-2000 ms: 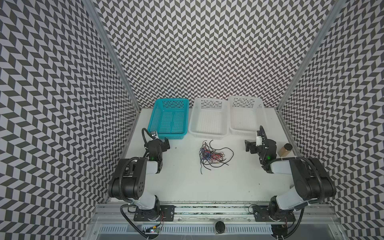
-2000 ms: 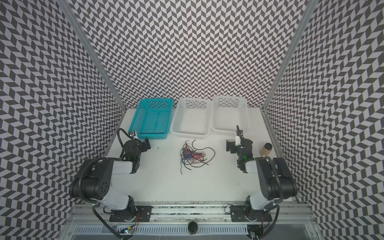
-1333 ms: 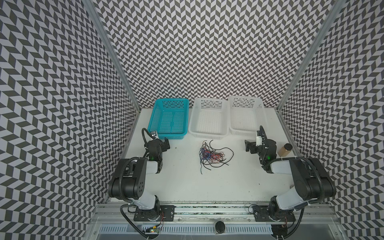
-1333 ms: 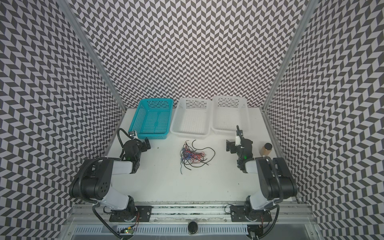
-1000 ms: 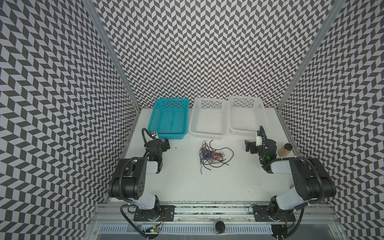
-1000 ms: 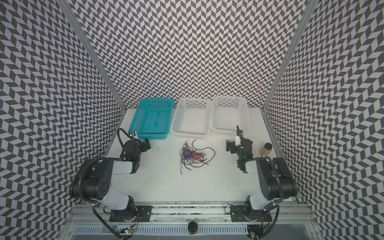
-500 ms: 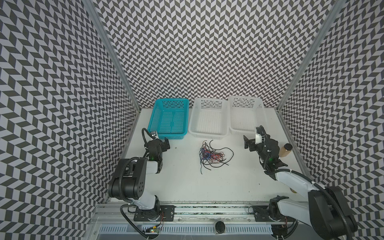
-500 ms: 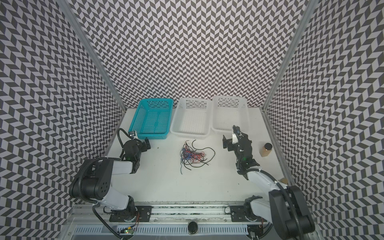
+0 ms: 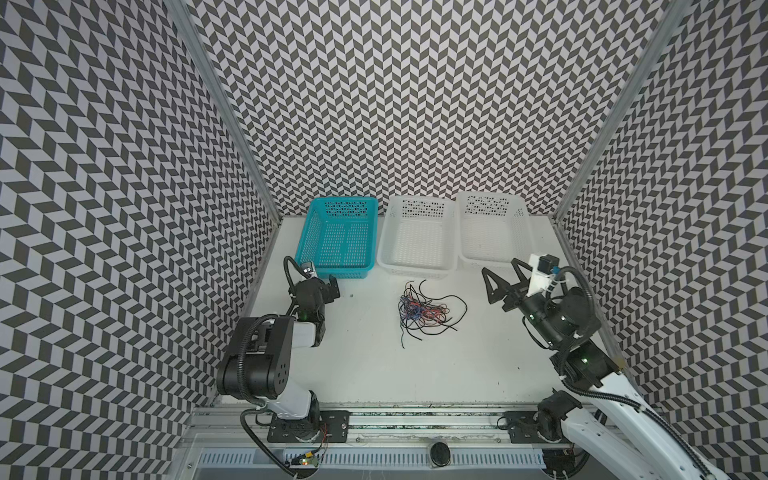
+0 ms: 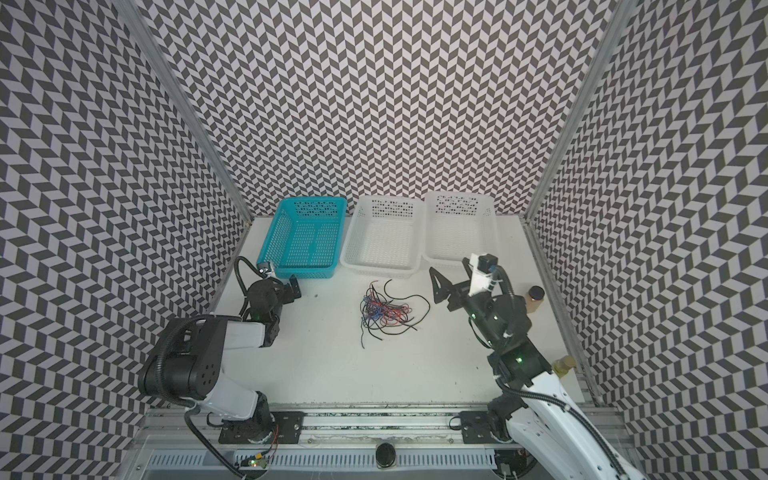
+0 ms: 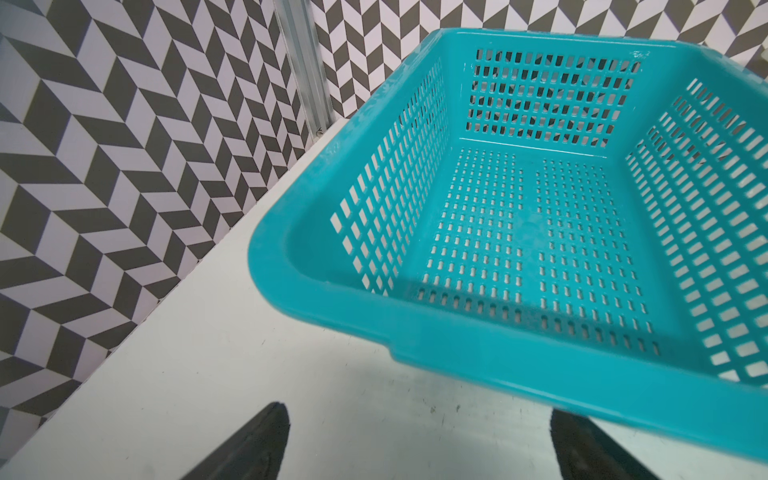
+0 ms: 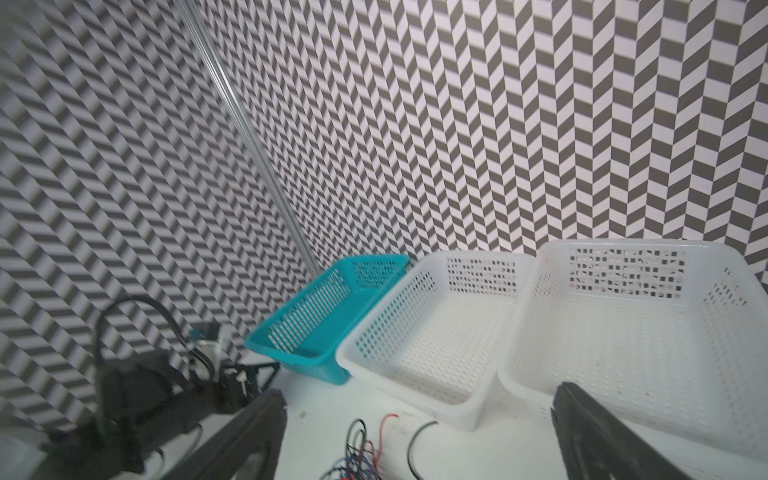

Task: Untangle the cables
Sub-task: 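Move both grippers toward the tangled wire bundle from opposite sides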

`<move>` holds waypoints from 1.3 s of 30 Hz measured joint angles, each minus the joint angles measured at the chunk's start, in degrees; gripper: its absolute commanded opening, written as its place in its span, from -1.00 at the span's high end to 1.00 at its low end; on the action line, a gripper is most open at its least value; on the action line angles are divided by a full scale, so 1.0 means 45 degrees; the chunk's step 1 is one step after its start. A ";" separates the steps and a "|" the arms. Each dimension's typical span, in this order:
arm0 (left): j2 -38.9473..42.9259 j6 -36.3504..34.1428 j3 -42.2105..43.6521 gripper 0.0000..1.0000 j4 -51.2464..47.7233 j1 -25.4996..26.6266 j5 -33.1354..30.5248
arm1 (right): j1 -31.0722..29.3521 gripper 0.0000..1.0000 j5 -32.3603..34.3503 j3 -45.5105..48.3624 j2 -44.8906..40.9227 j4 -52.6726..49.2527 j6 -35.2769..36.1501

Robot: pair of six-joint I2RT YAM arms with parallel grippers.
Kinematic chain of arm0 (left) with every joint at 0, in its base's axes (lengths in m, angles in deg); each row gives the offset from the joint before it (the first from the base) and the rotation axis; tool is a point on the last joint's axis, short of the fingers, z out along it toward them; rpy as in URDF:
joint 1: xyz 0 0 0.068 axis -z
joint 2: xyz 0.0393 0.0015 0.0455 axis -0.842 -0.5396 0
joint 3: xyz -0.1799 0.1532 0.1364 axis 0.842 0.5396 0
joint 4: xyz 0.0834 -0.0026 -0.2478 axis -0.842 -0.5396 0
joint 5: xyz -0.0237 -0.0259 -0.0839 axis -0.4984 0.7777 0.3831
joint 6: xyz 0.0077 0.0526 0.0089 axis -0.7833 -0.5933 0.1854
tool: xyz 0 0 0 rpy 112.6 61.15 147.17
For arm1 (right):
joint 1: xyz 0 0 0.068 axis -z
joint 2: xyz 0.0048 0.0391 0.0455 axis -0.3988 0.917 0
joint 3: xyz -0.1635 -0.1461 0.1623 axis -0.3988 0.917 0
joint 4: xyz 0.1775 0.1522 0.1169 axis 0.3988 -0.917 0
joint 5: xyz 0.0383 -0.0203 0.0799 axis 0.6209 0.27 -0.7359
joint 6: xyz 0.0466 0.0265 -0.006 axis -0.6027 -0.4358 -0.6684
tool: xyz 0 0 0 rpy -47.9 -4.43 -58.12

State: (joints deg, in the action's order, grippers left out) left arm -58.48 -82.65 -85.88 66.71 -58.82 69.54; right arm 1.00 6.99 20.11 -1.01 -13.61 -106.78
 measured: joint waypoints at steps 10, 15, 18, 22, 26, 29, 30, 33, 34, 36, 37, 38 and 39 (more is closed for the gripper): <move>0.0675 0.0136 0.0068 -1.00 -0.0427 0.0000 -0.0287 | -0.2399 -1.00 -0.0073 -0.2195 0.3007 -0.4337 -0.0724; 0.3526 0.0573 -0.0102 -1.00 -0.2191 0.0000 -0.0447 | -0.3852 -1.00 0.0758 -0.3769 0.5479 -0.6105 -0.0748; 0.4920 0.1506 -0.0675 -1.00 -0.3691 0.0000 -0.0267 | -0.4376 -0.98 0.1273 -0.4643 0.6586 -0.6649 -0.0733; 0.5921 0.3215 -0.1943 -1.00 -0.6397 0.0000 0.0374 | -0.4551 -0.97 0.1540 -0.5017 0.7359 -0.6926 -0.0772; 0.6305 0.5149 -0.3361 -1.00 -0.9539 0.0000 0.1404 | -0.4546 -0.92 0.1627 -0.5022 0.8223 -0.6946 -0.0806; 0.6572 0.7023 -0.3769 -1.00 -1.1045 -0.0199 0.2812 | -0.4546 -0.84 0.1676 -0.5153 0.9253 -0.7033 -0.0753; 0.6654 0.7689 -0.3774 -1.00 -1.1424 -0.0393 0.3415 | -0.4551 -0.82 0.1685 -0.5231 0.9666 -0.7048 -0.0719; 0.6615 0.9326 -0.3599 -1.00 -1.1710 -0.1180 0.5785 | -0.4546 -0.77 0.1768 -0.5357 1.0530 -0.7057 -0.0563; 0.6615 0.9685 -0.3487 -1.00 -1.1710 -0.1336 0.6290 | -0.4546 -0.76 0.1792 -0.5357 1.0720 -0.7062 -0.0500; 0.6654 1.0234 -0.3215 -1.00 -1.1725 -0.1481 0.7184 | -0.4546 -0.74 0.1836 -0.5416 1.1079 -0.7043 -0.0350; 0.6742 1.0360 -0.3079 -1.00 -1.1759 -0.1375 0.7431 | -0.4546 -0.70 0.1841 -0.5464 1.1239 -0.7004 -0.0267; 0.6931 1.0457 -0.2919 -1.00 -1.1885 -0.1117 0.7519 | -0.4527 -0.66 0.1855 -0.5542 1.1443 -0.6965 -0.0165; 0.7242 1.0477 -0.2793 -1.00 -1.2084 -0.0758 0.7427 | -0.4503 -0.62 0.1870 -0.5615 1.1633 -0.6887 -0.0078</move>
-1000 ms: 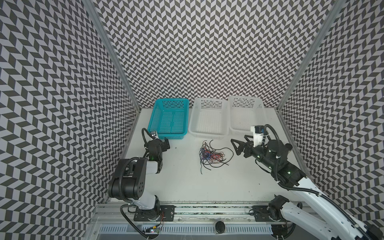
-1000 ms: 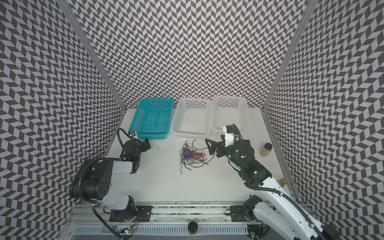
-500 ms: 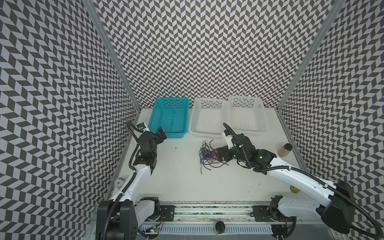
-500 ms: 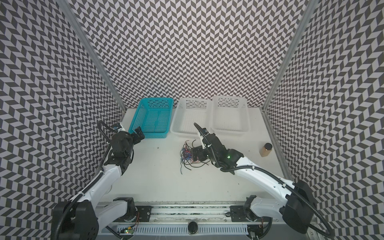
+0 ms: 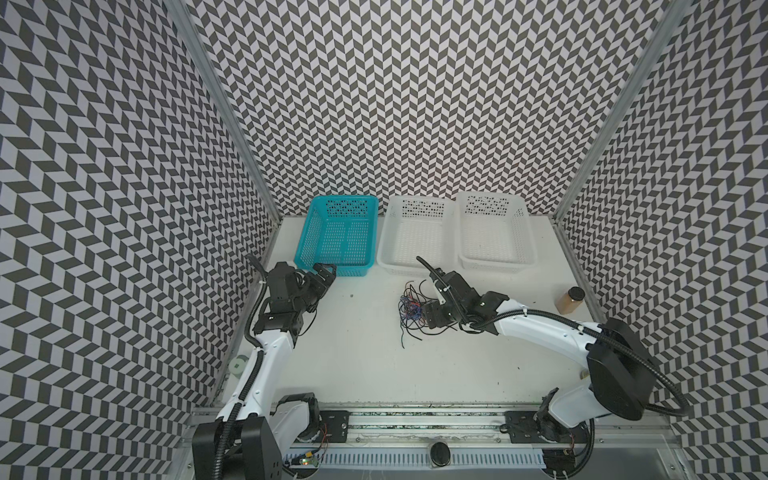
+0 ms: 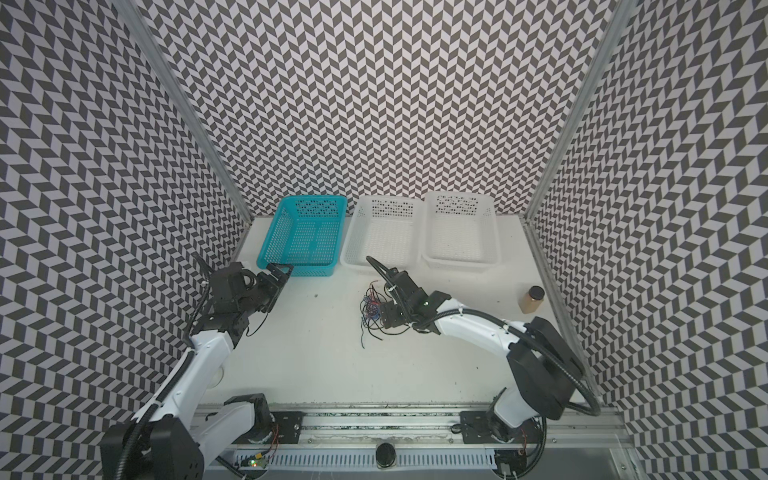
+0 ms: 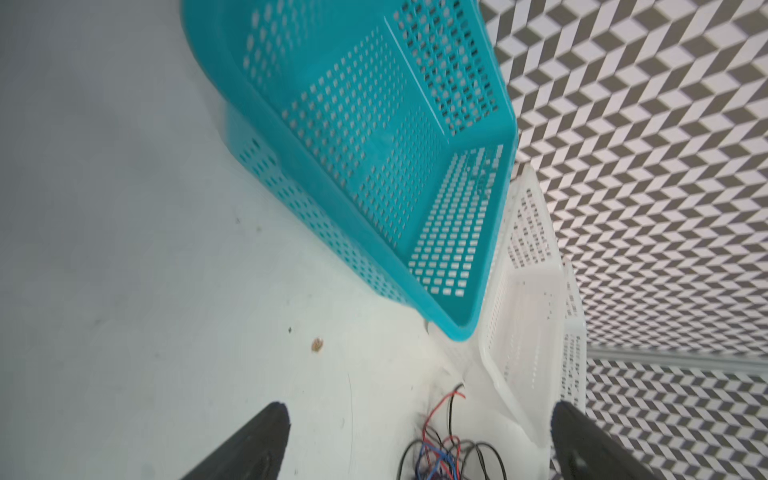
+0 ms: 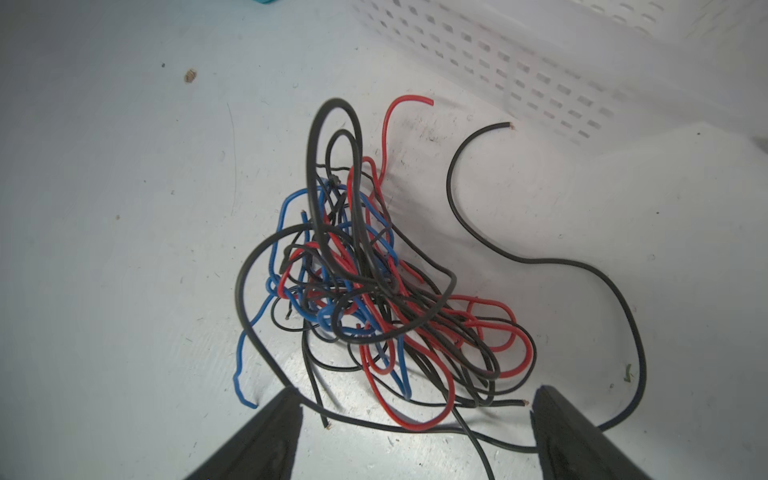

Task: Untangle the cables
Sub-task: 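Move both grippers toward the tangled wire bundle from opposite sides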

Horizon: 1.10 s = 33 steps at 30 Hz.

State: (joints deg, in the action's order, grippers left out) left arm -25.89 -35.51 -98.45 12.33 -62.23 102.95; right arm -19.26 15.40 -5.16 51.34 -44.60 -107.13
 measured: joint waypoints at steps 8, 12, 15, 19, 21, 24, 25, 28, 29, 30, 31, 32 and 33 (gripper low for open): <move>0.2608 -0.0248 0.0262 -1.00 -0.1171 0.3648 -0.2113 | 0.0879 -0.35 -0.0933 -0.0432 0.1753 0.1078 0.0636; 0.2535 -0.0257 0.0500 -1.00 -0.1540 0.4639 -0.2909 | 0.1064 -0.05 -0.1506 -0.0675 0.2365 0.1273 0.1069; 0.2336 -0.0248 0.0709 -1.00 -0.1739 0.5406 -0.3283 | 0.1054 0.28 -0.2059 -0.1010 0.2623 0.1457 0.1540; 0.1904 -0.0243 0.0811 -1.00 -0.1715 0.6416 -0.3492 | 0.1049 0.53 -0.2919 -0.0957 0.2633 0.1826 0.2001; 0.1710 -0.0243 0.0894 -1.00 -0.1593 0.6800 -0.3497 | 0.1049 0.65 -0.3395 -0.0651 0.2506 0.2210 0.2123; 0.1365 -0.0223 0.1171 -1.00 -0.1185 0.7276 -0.3385 | 0.1059 0.82 -0.4260 -0.0044 0.2035 0.2608 0.2157; 0.1229 -0.0204 0.1292 -1.00 -0.1025 0.7402 -0.3332 | 0.1054 0.85 -0.4629 0.0141 0.1831 0.2701 0.2137; 0.0913 -0.0151 0.1666 -1.00 -0.0476 0.7694 -0.3050 | 0.1039 0.93 -0.5634 0.0515 0.1302 0.3026 0.2098; 0.0792 -0.0112 0.1792 -1.00 -0.0238 0.7762 -0.2929 | 0.1025 0.95 -0.5955 0.0636 0.1112 0.3181 0.2040; 0.0670 -0.0073 0.1899 -1.00 -0.0010 0.7815 -0.2788 | 0.1001 0.97 -0.6246 0.0787 0.0865 0.3347 0.2001; 0.0529 0.0000 0.2006 -0.99 0.0233 0.7859 -0.2633 | 0.0971 1.00 -0.6543 0.0942 0.0612 0.3526 0.1972; 0.0413 0.0068 0.2084 -0.99 0.0418 0.7888 -0.2511 | 0.0937 1.00 -0.6824 0.1098 0.0345 0.3716 0.1943; 0.0306 0.0146 0.2176 -0.98 0.0636 0.7932 -0.2341 | 0.0899 1.00 -0.7043 0.1243 0.0107 0.3905 0.1914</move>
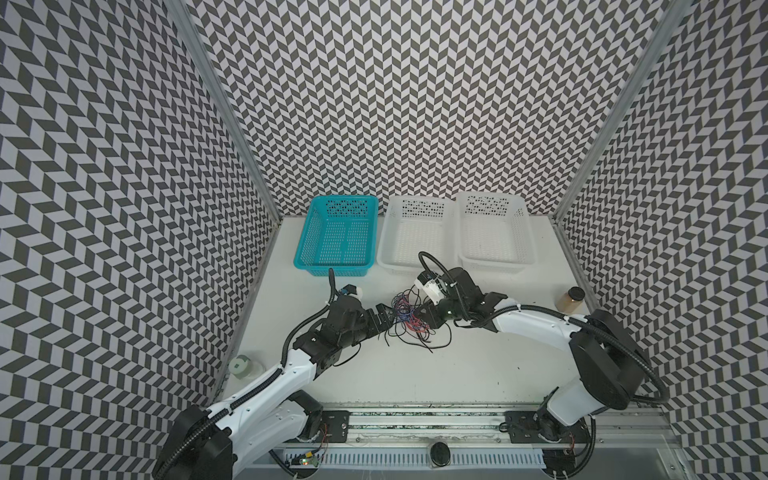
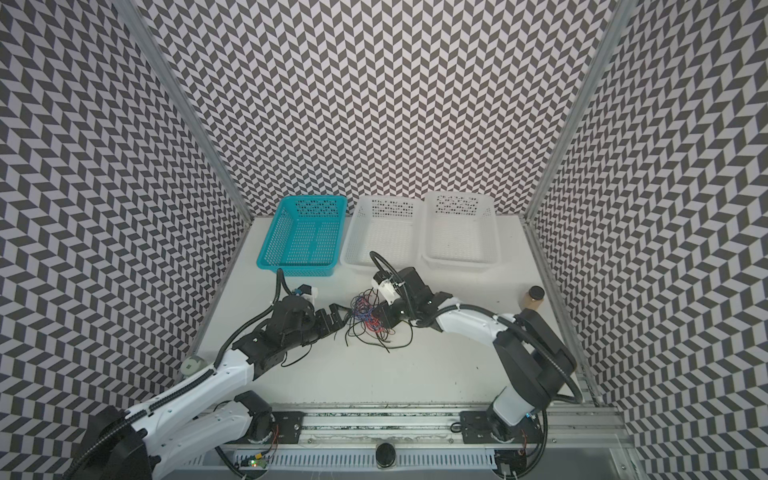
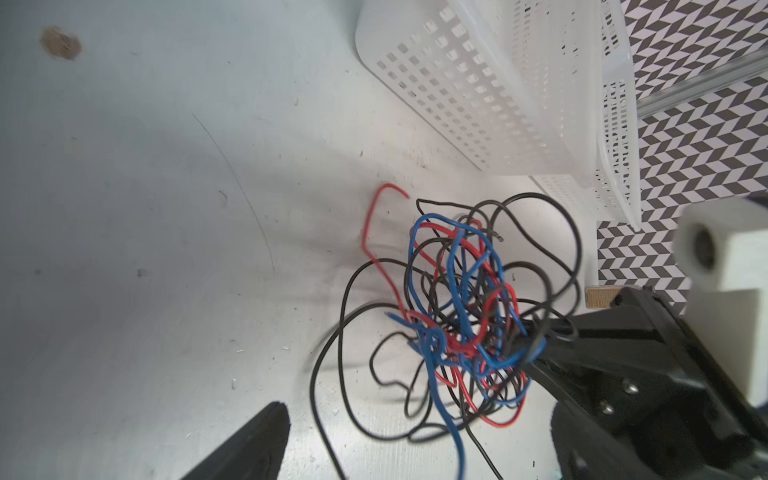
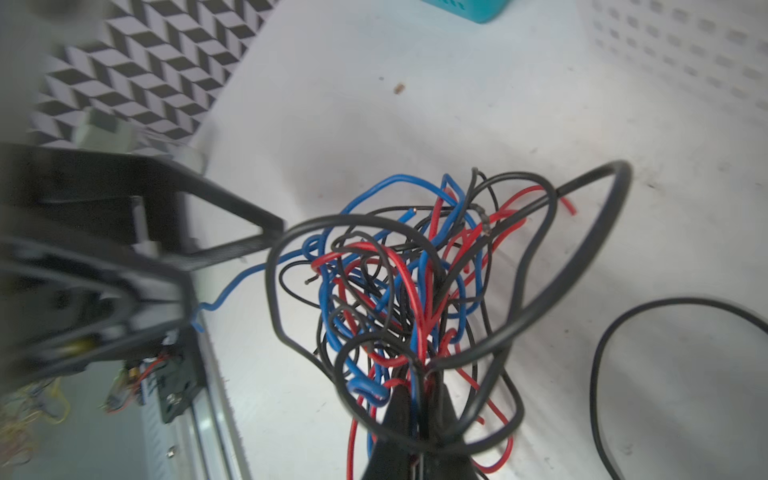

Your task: Untangle the cables

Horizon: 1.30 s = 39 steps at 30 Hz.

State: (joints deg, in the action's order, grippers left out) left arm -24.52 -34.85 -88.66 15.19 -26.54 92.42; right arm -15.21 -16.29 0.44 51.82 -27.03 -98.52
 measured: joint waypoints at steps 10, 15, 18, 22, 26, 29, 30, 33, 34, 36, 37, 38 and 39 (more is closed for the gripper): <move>0.0272 0.0923 0.1059 -0.06 0.2079 0.0185 0.1039 | -0.0355 1.00 -0.1365 0.0301 -0.0413 0.0831 -0.0345; 0.0364 0.0971 0.1025 0.53 0.2200 0.0228 0.1039 | -0.0491 1.00 -0.1365 0.0321 -0.0423 0.0699 -0.0277; 0.0364 0.0850 0.1001 0.99 0.1967 0.0228 0.0986 | -0.0529 1.00 -0.1331 0.0345 -0.0544 0.0607 -0.0189; 0.0398 0.0782 0.0831 1.00 0.1715 0.0253 0.0991 | -0.0593 1.00 -0.0855 0.0345 -0.0879 0.0403 -0.0068; 0.0568 0.0573 0.0573 1.00 0.1316 0.0253 0.0942 | -0.0685 0.99 0.0126 0.0345 -0.1209 0.0248 -0.0053; 0.0850 0.0398 0.0442 1.00 0.1005 0.0257 0.0787 | -0.0670 0.66 0.0330 0.0389 -0.1433 0.0301 -0.0151; 0.0918 0.0316 0.0355 1.00 0.0840 0.0262 0.0714 | -0.0646 0.53 0.0355 0.0452 -0.1515 0.0340 -0.0267; 0.1035 0.0039 0.0160 1.00 0.0058 0.0277 0.0486 | -0.0248 0.24 0.0544 0.0816 -0.1938 0.0602 -0.0529; 0.1020 -0.0063 0.0126 1.00 -0.0214 0.0272 0.0413 | -0.0029 0.17 0.0549 0.1001 -0.2113 0.0758 -0.0597; 0.0899 -0.0291 0.0039 1.00 -0.0733 0.0277 0.0408 | 0.0282 0.06 0.0345 0.1219 -0.2273 0.1025 -0.0685; 0.0767 -0.0403 -0.0078 1.00 -0.1015 0.0277 0.0413 | 0.0340 0.04 0.0112 0.1292 -0.2317 0.1156 -0.0709; 0.0617 -0.0534 -0.0209 1.00 -0.1219 0.0277 0.0418 | 0.0335 0.03 -0.0097 0.1365 -0.2351 0.1355 -0.0753; 0.0481 -0.0661 -0.0350 1.00 -0.1399 0.0287 0.0418 | 0.0316 0.03 -0.0316 0.1433 -0.2385 0.1559 -0.0811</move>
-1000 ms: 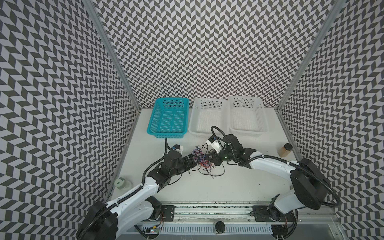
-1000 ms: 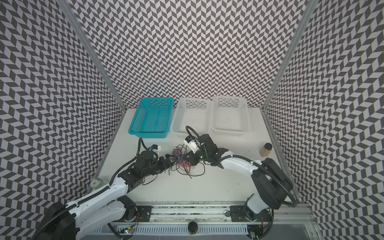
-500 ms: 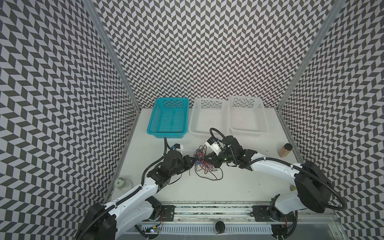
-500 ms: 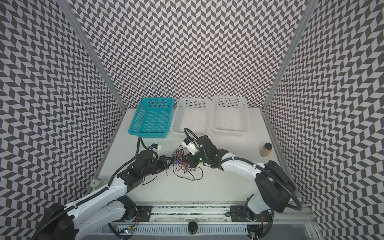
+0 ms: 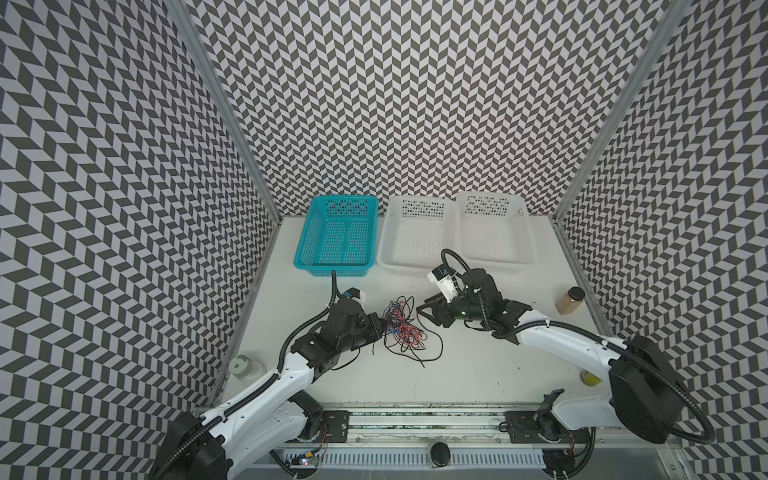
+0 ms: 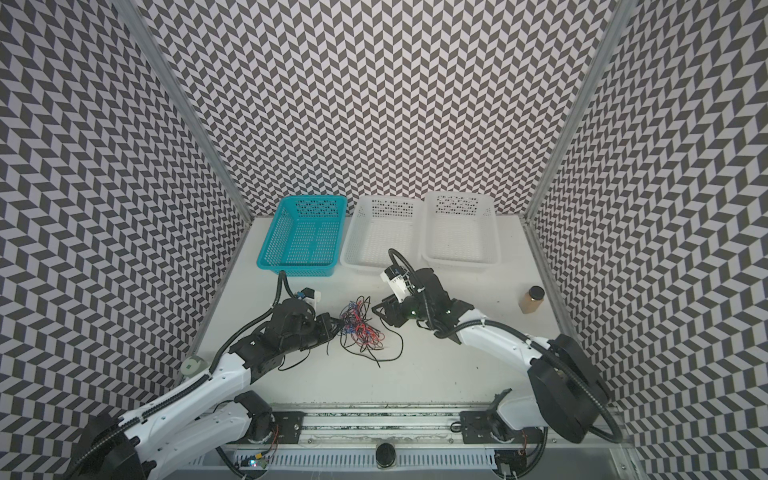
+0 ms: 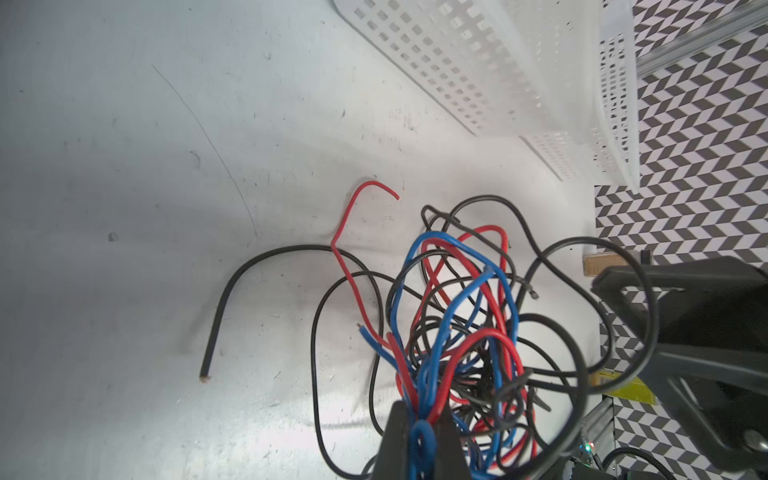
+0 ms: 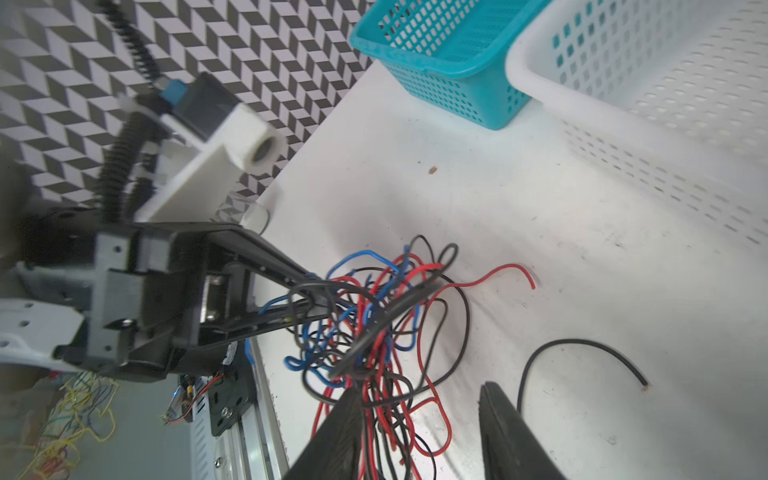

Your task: Untangle the cables

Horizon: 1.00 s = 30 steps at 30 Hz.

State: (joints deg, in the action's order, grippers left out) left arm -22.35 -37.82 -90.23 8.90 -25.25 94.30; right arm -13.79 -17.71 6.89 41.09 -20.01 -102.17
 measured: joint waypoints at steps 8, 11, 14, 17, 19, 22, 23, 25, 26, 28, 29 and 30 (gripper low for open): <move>-0.0340 -0.0704 -0.0675 1.00 -0.0622 0.0277 -0.0063 | -0.0019 0.01 -0.1379 0.0437 -0.0039 0.1559 -0.0724; -0.0398 -0.0831 -0.0758 1.00 -0.0714 0.0491 -0.0180 | -0.0019 0.12 -0.1394 0.0452 -0.0039 0.1889 -0.0952; -0.0413 -0.0947 -0.0758 1.00 -0.0860 0.0709 -0.0321 | -0.0019 0.35 -0.1350 0.0554 0.0015 0.2356 -0.1205; -0.0452 -0.1049 -0.0758 1.00 -0.0937 0.0840 -0.0442 | -0.0019 0.39 -0.1253 0.0568 0.0175 0.2453 -0.1375; -0.0461 -0.1083 -0.0758 1.00 -0.0991 0.0889 -0.0515 | -0.0019 0.38 -0.1107 0.0568 0.0296 0.2419 -0.1404; -0.0452 -0.1127 -0.0758 1.00 -0.1010 0.0894 -0.0627 | -0.0019 0.28 -0.1059 0.0554 0.0568 0.2414 -0.1452; -0.0437 -0.1132 -0.0758 1.00 -0.1020 0.0894 -0.0665 | -0.0019 0.25 -0.1088 0.0529 0.0690 0.2399 -0.1467; -0.0350 -0.1171 -0.0758 1.00 -0.1083 0.0903 -0.0797 | -0.0019 0.22 -0.1253 0.0384 0.0962 0.2215 -0.1501; -0.0291 -0.1190 -0.0758 1.00 -0.1132 0.0913 -0.0884 | -0.0019 0.21 -0.1326 0.0287 0.1059 0.2040 -0.1515; -0.0199 -0.1273 -0.0758 1.00 -0.1209 0.0918 -0.1015 | -0.0019 0.23 -0.1428 0.0214 0.1122 0.1967 -0.1545; -0.0160 -0.1311 -0.0758 1.00 -0.1248 0.0918 -0.1083 | -0.0019 0.28 -0.1515 0.0199 0.1122 0.1972 -0.1559; -0.0141 -0.1331 -0.0758 1.00 -0.1282 0.0928 -0.1122 | -0.0019 0.35 -0.1608 0.0189 0.1127 0.1987 -0.1598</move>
State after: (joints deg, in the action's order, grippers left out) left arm -22.99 -43.81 -93.64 3.13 -21.08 89.25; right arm -13.88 -24.94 7.74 46.16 -11.07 -109.36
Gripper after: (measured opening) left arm 0.067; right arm 0.377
